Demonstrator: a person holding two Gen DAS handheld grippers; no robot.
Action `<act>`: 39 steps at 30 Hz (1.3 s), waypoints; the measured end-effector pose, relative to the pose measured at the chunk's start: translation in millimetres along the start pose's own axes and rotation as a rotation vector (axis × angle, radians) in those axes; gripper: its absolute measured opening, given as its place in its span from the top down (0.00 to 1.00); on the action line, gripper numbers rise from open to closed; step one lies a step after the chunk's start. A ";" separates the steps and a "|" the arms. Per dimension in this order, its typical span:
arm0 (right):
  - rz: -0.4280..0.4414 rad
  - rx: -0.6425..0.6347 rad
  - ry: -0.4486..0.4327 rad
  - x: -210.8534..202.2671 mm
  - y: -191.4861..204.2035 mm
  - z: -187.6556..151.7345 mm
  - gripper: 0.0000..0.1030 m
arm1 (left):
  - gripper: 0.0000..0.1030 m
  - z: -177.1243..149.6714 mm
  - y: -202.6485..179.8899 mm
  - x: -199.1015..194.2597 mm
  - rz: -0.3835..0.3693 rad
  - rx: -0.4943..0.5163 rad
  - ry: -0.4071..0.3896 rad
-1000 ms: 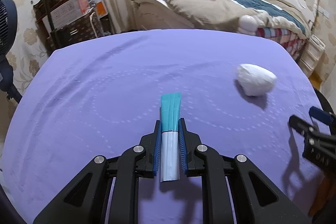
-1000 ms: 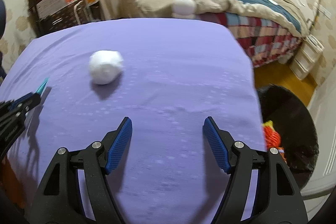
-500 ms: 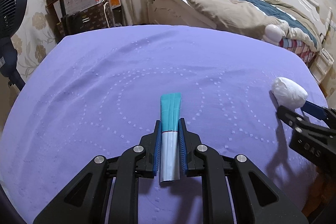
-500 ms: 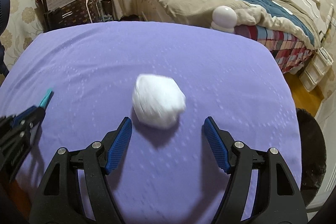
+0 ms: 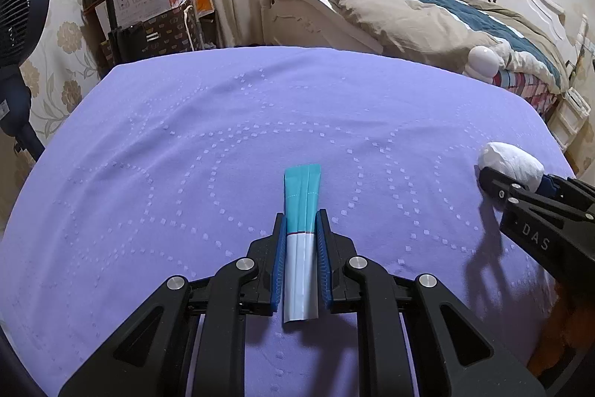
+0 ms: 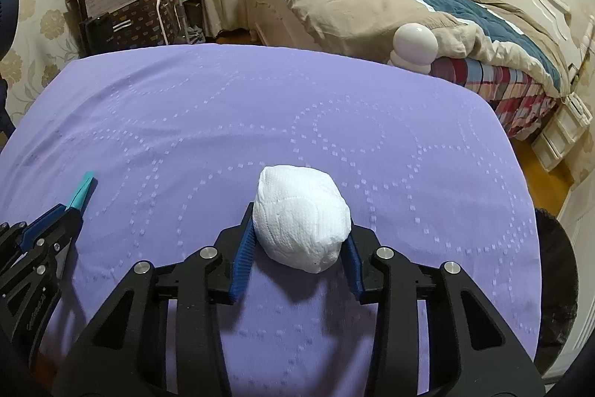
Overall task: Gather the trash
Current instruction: 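Grasp the white ball with the right tool while the left tool holds the tube, then carry the teal tube and white ball over the black bin with both tools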
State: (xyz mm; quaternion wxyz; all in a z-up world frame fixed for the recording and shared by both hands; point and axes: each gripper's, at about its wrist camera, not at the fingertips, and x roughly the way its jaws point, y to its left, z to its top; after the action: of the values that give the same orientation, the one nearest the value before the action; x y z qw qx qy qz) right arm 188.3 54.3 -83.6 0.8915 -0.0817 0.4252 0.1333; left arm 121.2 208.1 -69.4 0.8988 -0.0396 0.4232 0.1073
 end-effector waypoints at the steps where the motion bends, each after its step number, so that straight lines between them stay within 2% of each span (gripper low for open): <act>1: 0.002 0.002 0.000 -1.4 -0.7 -1.7 0.63 | 0.84 -0.5 -0.8 -1.3 0.002 0.003 -0.002; 8: 0.025 0.022 -0.001 -19.8 -12.3 -22.4 0.64 | 0.84 -5.6 -14.0 -8.8 -0.017 0.012 -0.003; 14: 0.012 0.074 -0.021 -43.3 -40.1 -42.1 0.64 | 0.84 -10.6 -44.9 -20.9 -0.063 0.051 -0.020; 25: -0.125 0.170 -0.095 -89.6 -117.0 -73.0 0.64 | 0.84 -12.7 -122.0 -45.0 -0.178 0.148 -0.071; 33: -0.217 0.290 -0.098 -100.7 -190.8 -94.5 0.64 | 0.84 -12.9 -187.0 -53.1 -0.262 0.232 -0.086; 39: -0.287 0.340 -0.095 -102.7 -232.3 -106.0 0.64 | 0.84 -14.3 -239.5 -55.9 -0.318 0.299 -0.088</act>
State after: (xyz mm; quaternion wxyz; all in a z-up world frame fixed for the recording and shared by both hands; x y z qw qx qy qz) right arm 119.7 -211.3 -62.2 0.9214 0.0164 0.3829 -0.0646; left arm 130.1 -36.3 -40.3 0.9180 0.0325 0.3830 -0.0979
